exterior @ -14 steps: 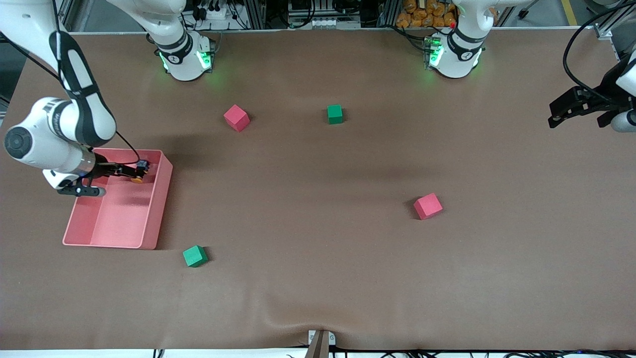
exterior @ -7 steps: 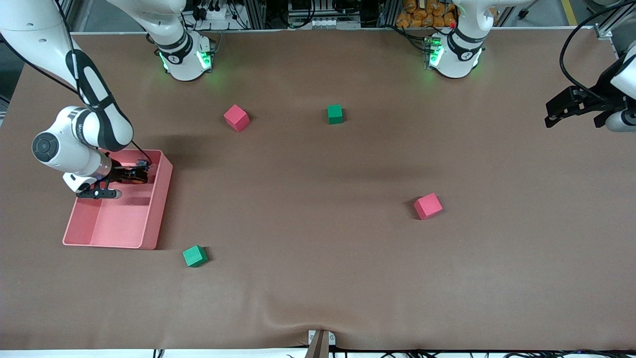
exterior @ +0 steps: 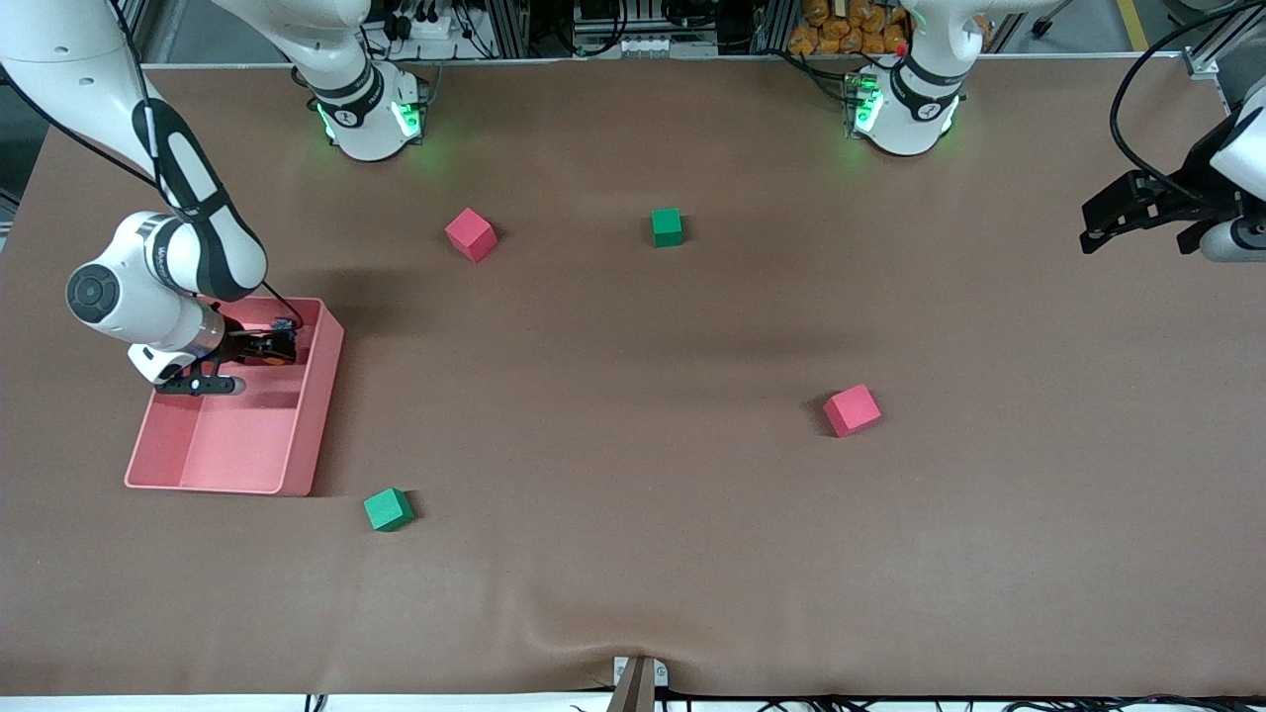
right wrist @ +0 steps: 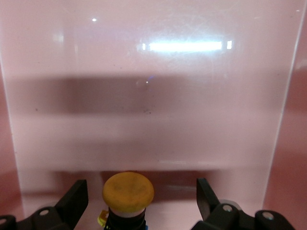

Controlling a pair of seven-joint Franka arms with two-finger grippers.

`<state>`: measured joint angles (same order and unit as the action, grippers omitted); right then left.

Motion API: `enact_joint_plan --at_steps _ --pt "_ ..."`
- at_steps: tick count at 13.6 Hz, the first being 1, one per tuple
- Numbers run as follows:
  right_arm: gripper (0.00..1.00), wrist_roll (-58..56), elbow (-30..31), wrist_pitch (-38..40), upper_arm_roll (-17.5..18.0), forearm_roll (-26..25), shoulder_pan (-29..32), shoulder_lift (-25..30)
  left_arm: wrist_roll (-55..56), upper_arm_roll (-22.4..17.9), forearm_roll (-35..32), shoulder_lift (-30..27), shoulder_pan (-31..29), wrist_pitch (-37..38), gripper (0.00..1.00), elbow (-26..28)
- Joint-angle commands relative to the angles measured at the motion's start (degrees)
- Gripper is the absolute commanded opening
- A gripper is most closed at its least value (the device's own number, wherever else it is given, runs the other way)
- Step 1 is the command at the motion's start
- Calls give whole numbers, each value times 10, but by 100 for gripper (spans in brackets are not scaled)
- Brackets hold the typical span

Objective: Place and upright button with both arms
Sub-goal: 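Reach into the pink tray and grasp the yellow button with the right gripper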

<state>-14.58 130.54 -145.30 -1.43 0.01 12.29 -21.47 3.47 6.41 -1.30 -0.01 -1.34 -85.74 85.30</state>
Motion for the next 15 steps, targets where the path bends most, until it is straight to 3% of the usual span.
enact_joint_plan --at_steps 1,15 --pt "100 -19 8 23 2 -8 7 8 -14 5 7 -10 -3 7 100 -1" --pt "100 -20 -5 134 3 -6 12 11 -15 13 10 -10 -8 22 100 -2"
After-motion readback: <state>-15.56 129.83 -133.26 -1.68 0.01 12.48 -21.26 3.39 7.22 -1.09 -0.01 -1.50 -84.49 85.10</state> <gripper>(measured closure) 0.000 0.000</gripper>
